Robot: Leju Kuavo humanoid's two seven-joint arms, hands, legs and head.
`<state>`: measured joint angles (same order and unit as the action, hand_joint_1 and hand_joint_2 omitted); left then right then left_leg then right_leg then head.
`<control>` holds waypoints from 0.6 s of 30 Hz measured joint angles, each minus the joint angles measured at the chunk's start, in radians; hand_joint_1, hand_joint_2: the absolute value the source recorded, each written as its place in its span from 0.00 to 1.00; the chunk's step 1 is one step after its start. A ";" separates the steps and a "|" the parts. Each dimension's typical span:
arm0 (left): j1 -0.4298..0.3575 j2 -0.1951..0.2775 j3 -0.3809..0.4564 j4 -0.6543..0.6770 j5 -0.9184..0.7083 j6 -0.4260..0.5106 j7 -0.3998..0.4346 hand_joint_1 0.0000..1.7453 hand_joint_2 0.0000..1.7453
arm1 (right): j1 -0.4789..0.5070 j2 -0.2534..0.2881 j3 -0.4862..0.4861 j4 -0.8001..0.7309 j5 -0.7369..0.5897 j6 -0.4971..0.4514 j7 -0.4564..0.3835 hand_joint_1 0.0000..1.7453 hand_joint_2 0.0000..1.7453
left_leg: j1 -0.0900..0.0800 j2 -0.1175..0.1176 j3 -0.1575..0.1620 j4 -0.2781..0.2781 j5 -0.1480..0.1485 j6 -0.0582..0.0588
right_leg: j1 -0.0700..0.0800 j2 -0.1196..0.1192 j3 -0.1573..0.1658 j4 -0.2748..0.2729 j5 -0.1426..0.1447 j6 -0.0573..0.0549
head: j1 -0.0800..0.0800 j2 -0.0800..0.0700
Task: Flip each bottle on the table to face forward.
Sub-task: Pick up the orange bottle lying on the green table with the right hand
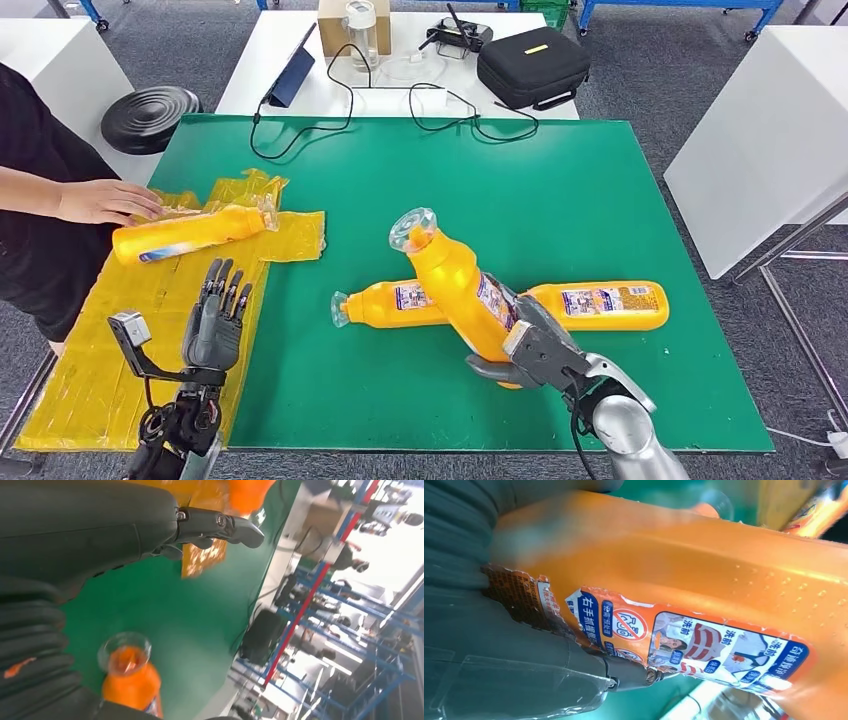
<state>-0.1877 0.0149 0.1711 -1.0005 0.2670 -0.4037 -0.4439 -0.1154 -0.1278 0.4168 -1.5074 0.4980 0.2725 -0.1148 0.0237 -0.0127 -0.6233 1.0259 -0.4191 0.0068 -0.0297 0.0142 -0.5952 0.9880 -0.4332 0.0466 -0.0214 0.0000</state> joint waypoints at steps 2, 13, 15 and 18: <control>0.050 -0.014 -0.048 -0.062 0.123 -0.064 0.030 0.00 1.00 | 0.006 0.016 -0.071 -0.053 -0.130 -0.022 -0.085 1.00 1.00 | 0.000 0.000 -0.003 0.000 0.000 0.000 | 0.000 0.000 -0.003 0.000 0.000 0.000 | 0.000 0.000; 0.155 -0.062 -0.234 -0.247 0.187 -0.059 0.040 0.00 1.00 | -0.139 0.123 -0.067 0.108 -0.228 -0.046 -0.167 1.00 1.00 | 0.000 0.000 -0.005 0.000 0.000 0.000 | 0.000 0.000 -0.004 0.000 0.000 0.000 | 0.000 0.000; 0.172 -0.064 -0.258 -0.289 0.184 -0.049 0.043 0.00 1.00 | -0.184 0.144 -0.051 0.174 -0.238 -0.061 -0.168 1.00 1.00 | 0.000 0.000 -0.005 0.000 0.000 0.000 | 0.000 0.000 -0.004 0.000 0.000 0.000 | 0.000 0.000; 0.184 -0.067 -0.290 -0.340 0.181 -0.037 0.053 0.00 1.00 | -0.233 0.182 -0.022 0.261 -0.227 -0.102 -0.166 1.00 1.00 | 0.000 -0.001 -0.005 0.000 0.000 0.000 | 0.000 0.000 -0.004 0.000 0.000 0.000 | 0.000 0.000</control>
<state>-0.0039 -0.0524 -0.1186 -1.3404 0.4481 -0.4411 -0.3905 -0.3486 0.0539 0.3945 -1.2460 0.2707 0.1708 -0.2803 0.0239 -0.0133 -0.6281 1.0259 -0.4187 0.0071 -0.0295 0.0139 -0.5991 0.9885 -0.4332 0.0467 -0.0215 0.0000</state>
